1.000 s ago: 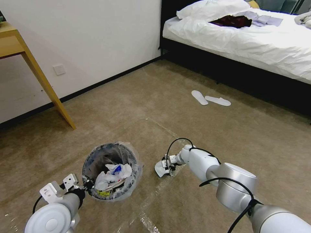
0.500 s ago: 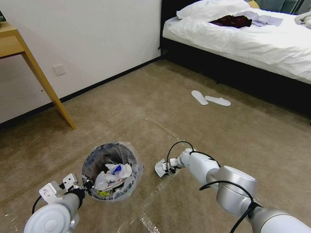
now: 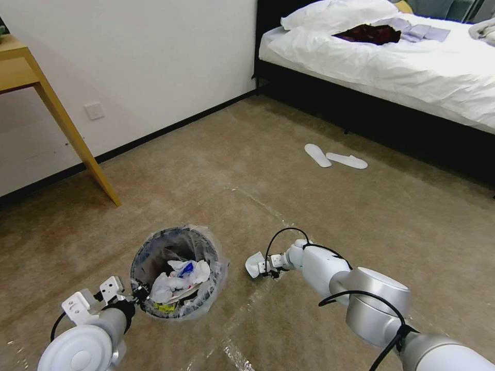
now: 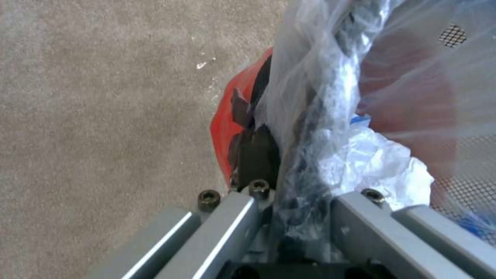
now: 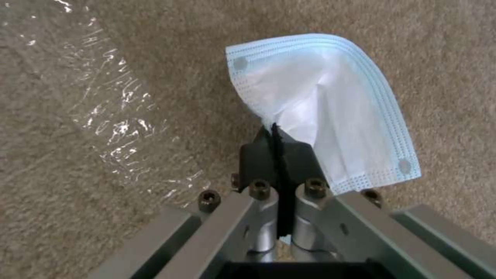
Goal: Pick up the trash bin and place the garbage on the floor into it.
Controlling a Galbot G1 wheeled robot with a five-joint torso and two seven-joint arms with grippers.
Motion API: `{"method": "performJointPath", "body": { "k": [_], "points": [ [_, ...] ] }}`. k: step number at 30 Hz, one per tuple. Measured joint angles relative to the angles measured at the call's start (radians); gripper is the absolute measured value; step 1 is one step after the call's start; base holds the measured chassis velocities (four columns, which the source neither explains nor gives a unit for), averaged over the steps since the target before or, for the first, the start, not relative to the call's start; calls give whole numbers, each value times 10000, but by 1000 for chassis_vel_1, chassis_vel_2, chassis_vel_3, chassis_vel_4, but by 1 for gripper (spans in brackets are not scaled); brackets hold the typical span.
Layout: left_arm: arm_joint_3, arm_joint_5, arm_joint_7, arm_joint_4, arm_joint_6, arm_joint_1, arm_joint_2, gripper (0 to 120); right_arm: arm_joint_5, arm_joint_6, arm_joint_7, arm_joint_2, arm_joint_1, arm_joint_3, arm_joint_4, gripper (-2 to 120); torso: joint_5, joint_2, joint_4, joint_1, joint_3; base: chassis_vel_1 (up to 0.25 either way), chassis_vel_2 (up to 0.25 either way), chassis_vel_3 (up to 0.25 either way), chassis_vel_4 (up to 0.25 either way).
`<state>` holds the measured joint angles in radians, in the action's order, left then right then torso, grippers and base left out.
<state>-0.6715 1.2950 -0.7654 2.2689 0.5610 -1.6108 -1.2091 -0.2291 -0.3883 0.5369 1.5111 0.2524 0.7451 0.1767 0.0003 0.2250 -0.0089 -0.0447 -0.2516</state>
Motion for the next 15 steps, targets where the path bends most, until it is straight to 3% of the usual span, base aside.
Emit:
{"method": "performJointPath", "body": {
  "k": [13, 15],
  "points": [
    [87, -72, 8, -162, -29, 115, 21, 0, 2023, -668, 995, -668, -157, -585, 750, 0, 0, 0, -1, 0, 0, 0, 0, 0, 0],
    [80, -64, 8, -162, -52, 122, 87, 0, 3178, -480, 948, -981, -217, -951, 1264, 0, 1, 0, 1, 0, -1, 0, 0, 0, 0]
  ]
}}
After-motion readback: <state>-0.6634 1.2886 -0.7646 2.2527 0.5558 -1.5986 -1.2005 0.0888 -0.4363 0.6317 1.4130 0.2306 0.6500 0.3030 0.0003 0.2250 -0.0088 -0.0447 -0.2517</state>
